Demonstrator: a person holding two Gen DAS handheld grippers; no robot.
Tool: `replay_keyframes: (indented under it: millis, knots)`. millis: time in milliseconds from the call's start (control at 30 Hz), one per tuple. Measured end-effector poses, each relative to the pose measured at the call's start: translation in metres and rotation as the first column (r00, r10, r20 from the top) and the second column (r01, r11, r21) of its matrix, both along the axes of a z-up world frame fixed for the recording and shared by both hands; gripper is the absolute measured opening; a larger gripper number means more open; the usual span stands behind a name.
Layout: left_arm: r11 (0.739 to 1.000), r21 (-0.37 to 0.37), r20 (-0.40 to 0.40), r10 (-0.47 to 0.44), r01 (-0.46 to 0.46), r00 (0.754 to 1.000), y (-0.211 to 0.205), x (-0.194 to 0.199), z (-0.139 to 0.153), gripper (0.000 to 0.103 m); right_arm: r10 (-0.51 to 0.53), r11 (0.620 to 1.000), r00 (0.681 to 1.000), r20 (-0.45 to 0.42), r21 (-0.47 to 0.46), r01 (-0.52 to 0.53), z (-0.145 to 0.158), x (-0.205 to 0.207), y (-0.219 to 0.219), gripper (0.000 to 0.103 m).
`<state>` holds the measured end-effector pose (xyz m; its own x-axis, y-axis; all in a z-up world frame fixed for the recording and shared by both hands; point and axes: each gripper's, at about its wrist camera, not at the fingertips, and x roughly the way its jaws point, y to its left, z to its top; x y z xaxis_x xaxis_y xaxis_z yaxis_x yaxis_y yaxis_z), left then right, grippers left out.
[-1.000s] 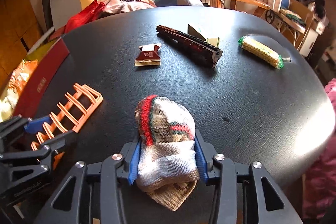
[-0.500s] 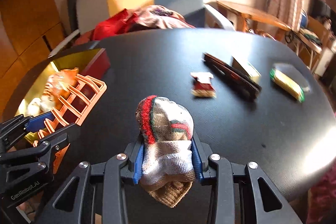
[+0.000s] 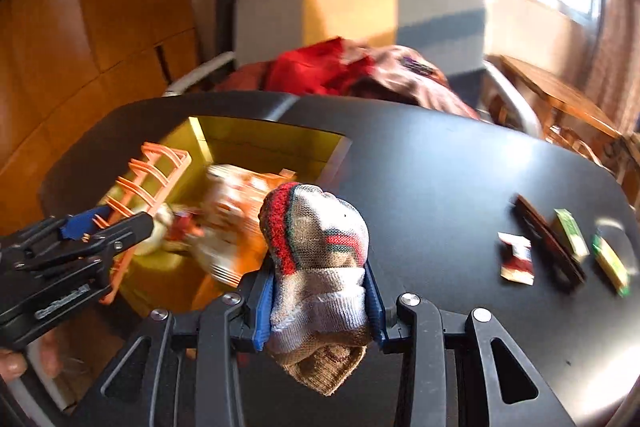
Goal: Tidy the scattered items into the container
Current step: 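Carry the rack and sock over the gold tray and open both grippers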
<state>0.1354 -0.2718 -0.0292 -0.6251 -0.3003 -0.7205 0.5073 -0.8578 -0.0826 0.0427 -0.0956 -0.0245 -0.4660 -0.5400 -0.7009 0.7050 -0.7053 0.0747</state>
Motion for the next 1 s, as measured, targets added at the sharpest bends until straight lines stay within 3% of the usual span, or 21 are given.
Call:
replay_keyframes:
  millis: [233,467,700,1000]
  knots:
    - [0.998,-0.001,0.014,0.069,-0.069,0.998,-0.042,0.002,-0.005,0.052,0.103,0.994,0.994,0.034,-0.04,-0.101,0.006,-0.007,-0.066,0.039]
    - [0.995,0.035,0.035,0.088,-0.089,0.996,-0.057,-0.012,-0.015,0.053,0.187,0.977,0.967,0.171,-0.134,-0.166,0.007,-0.032,-0.113,0.049]
    - [0.992,0.05,0.055,0.11,-0.113,0.992,-0.061,-0.014,-0.024,0.057,0.179,0.979,0.965,0.192,-0.134,-0.155,-0.001,-0.032,-0.111,0.054]
    - [0.995,0.031,0.024,0.091,-0.092,0.996,-0.036,-0.005,-0.013,0.058,0.085,0.984,0.975,0.206,-0.168,-0.051,-0.004,-0.035,-0.063,0.055]
